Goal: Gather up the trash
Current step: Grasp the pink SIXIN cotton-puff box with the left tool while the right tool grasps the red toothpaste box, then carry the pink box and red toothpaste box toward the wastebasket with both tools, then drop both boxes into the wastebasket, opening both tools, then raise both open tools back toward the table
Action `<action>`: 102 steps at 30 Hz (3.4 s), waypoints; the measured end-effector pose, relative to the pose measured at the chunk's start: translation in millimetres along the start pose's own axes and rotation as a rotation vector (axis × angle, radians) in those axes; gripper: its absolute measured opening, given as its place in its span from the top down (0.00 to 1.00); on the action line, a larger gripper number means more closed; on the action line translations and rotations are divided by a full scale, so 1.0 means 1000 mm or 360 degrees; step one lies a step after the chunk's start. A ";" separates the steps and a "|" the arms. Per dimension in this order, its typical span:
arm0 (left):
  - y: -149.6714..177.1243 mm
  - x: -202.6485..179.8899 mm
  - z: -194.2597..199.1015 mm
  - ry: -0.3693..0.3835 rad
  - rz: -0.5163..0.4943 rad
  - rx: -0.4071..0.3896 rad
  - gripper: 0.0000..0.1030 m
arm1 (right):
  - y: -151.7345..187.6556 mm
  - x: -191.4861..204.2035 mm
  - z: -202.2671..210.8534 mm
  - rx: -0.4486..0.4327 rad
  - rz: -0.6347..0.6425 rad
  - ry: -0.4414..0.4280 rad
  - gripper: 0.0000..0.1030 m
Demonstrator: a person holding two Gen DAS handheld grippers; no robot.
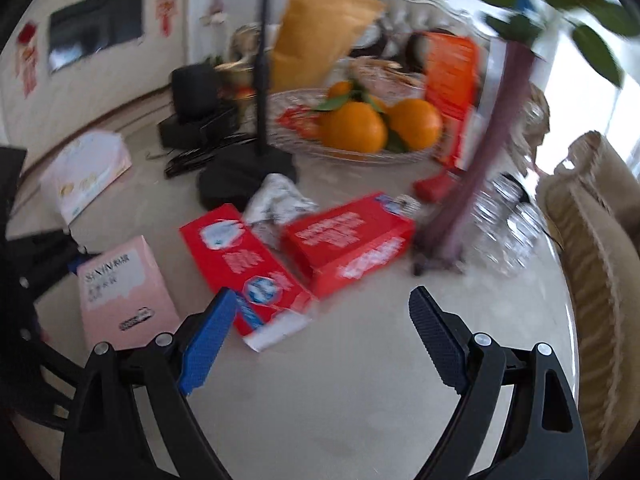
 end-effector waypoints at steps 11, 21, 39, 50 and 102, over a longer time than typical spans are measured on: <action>0.010 0.047 0.021 -0.0068 0.0089 0.0000 0.23 | -0.005 0.037 -0.029 0.0204 0.0207 -0.0231 0.19; 0.006 0.065 0.025 -0.0040 0.0176 -0.0034 0.22 | -0.016 0.064 -0.015 0.0118 0.0469 -0.0175 0.19; 0.037 0.035 0.107 -0.0112 0.0138 -0.0171 0.25 | 0.024 0.053 0.049 0.0114 -0.0298 -0.0435 0.54; 0.217 -0.072 0.270 0.0123 -0.0029 -0.0290 0.25 | 0.181 0.107 0.259 -0.0054 -0.0265 -0.0472 0.54; 0.448 -0.184 0.222 0.0253 -0.0046 0.0411 0.06 | 0.430 0.241 0.281 0.0669 -0.0574 -0.0189 0.36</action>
Point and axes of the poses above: each gripper's, at about its wrist camera, not at the fingertips, and z roughly against the way its jaws point, x to its left, y to its underside, the point moved 1 cm from there along -z, roughly the way its jaws point, and after that the axes turned 6 degrees about y, right-handed, at the moved point
